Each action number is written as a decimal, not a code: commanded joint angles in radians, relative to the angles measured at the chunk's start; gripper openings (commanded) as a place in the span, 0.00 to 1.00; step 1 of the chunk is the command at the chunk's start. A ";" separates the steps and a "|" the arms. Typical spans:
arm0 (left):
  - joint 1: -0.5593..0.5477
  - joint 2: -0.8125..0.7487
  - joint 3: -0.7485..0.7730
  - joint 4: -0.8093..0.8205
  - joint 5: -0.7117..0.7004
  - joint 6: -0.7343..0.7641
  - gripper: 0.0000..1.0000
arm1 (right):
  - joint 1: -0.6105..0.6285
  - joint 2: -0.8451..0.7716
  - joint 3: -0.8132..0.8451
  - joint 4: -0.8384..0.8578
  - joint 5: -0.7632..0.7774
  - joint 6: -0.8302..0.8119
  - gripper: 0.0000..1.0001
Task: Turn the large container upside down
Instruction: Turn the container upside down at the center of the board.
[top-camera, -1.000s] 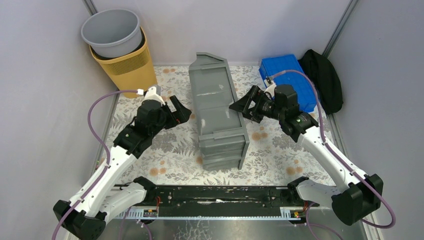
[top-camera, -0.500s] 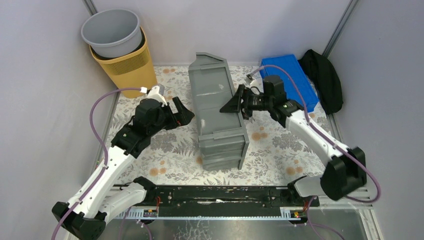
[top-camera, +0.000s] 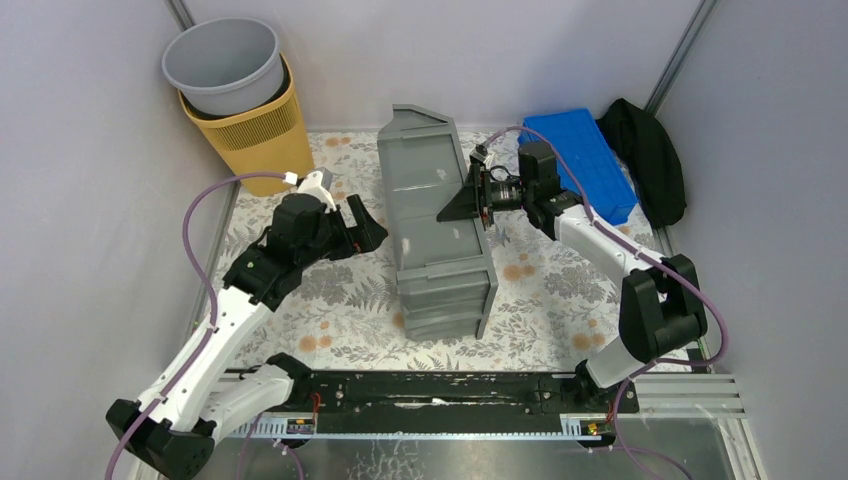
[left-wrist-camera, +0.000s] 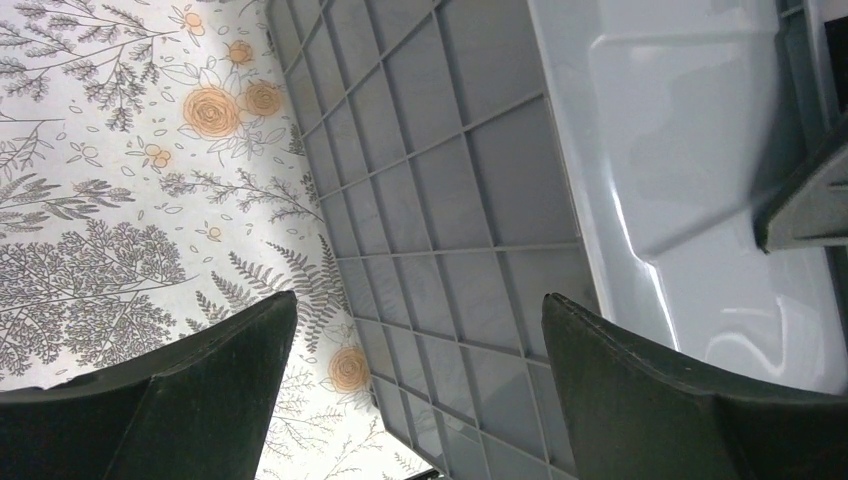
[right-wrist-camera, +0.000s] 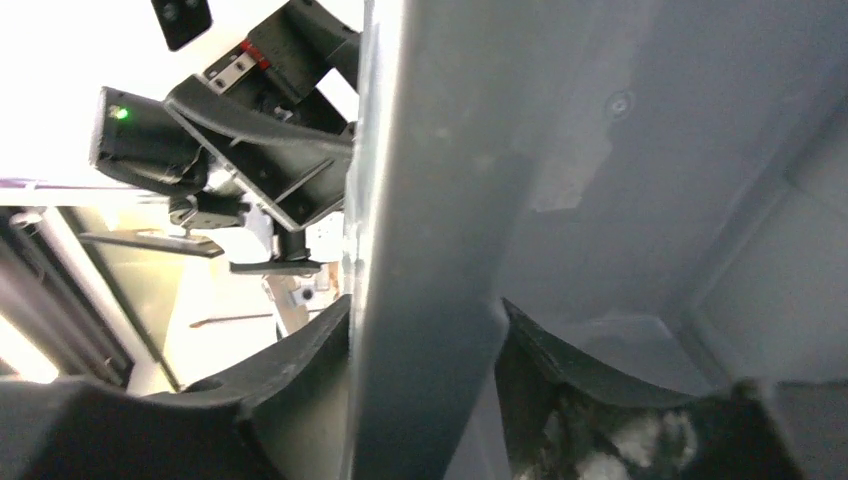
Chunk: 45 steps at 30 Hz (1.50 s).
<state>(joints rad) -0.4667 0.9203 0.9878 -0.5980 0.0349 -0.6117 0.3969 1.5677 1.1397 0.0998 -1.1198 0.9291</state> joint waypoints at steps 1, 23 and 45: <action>0.021 0.021 0.038 -0.016 0.012 0.024 1.00 | -0.014 0.012 -0.056 0.223 -0.110 0.128 0.49; 0.054 0.028 0.052 -0.016 0.048 0.017 1.00 | -0.016 0.027 -0.241 0.840 -0.175 0.619 0.00; 0.092 0.018 0.150 -0.011 -0.033 -0.016 1.00 | 0.011 0.215 -0.126 1.608 0.218 1.097 0.00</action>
<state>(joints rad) -0.3908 0.9489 1.0798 -0.6289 0.0452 -0.6167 0.3931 1.7859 0.9142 1.5093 -1.0969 2.0396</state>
